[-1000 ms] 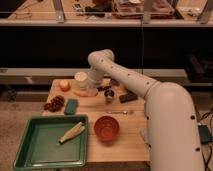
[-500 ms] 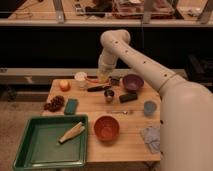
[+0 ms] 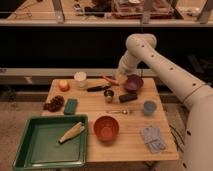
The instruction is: Place pepper in purple bowl
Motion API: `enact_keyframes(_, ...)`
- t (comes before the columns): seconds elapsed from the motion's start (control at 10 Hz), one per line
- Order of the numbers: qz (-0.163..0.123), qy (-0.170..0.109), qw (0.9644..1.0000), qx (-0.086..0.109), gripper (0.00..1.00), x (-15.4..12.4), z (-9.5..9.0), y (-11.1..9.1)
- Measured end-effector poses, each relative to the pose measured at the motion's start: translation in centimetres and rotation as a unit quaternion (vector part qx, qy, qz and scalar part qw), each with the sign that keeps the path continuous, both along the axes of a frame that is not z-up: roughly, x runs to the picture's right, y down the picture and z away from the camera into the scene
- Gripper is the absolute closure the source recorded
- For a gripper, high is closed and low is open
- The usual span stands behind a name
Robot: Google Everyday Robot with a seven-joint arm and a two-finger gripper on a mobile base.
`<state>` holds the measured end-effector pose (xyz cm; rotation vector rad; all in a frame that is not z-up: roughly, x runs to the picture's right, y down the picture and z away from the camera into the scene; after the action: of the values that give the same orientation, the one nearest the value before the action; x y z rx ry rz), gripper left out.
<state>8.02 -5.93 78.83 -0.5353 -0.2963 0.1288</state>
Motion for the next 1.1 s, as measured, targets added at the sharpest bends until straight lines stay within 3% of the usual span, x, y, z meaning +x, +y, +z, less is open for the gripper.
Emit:
enact_keyframes(0.3,0.0,0.005,1.0,0.002,1.0,0.2,0.1,0.0)
enact_keyframes(0.4,-0.003,0.02,0.9997,0.011,1.0,0.3,0.2,-0.2)
enact_keyframes(0.6,0.0,0.065,0.9967,0.049,1.0,1.8,-0.1,-1.2)
enact_keyframes(0.8,0.008,0.11,0.9883,0.106,1.0,6.3,-0.5,-2.6)
enact_keyframes(1.1,0.002,0.157,0.9752,0.156,1.0,9.8,-0.8,-3.7)
